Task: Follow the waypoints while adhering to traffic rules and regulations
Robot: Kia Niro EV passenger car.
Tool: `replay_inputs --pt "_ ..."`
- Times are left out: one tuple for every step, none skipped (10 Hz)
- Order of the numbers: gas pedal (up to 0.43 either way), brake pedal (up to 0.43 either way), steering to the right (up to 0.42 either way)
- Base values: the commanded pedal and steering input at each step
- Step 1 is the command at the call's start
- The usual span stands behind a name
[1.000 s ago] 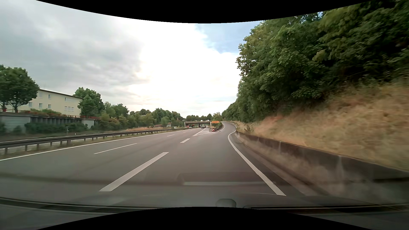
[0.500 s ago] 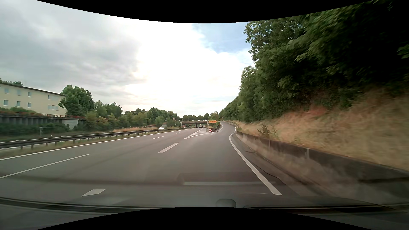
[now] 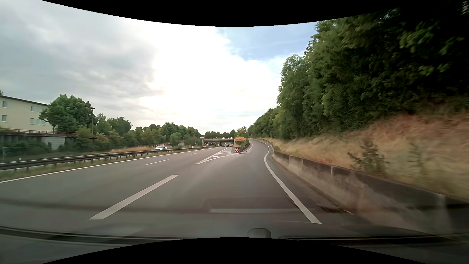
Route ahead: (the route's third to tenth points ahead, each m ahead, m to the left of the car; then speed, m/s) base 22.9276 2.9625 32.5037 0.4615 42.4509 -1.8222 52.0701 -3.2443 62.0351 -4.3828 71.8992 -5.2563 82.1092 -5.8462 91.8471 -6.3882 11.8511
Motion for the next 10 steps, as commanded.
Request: replay_inputs --pt "0.138 0.000 0.013" --pt "0.138 0.000 0.013" --pt "0.138 0.000 0.014" --pt "0.138 0.000 0.014" --pt "0.138 0.000 0.014" --pt "0.138 0.000 0.014" --pt "0.138 0.000 0.014" --pt "0.138 0.000 0.014" --pt "0.138 0.000 0.014" --pt "0.138 0.000 0.014"
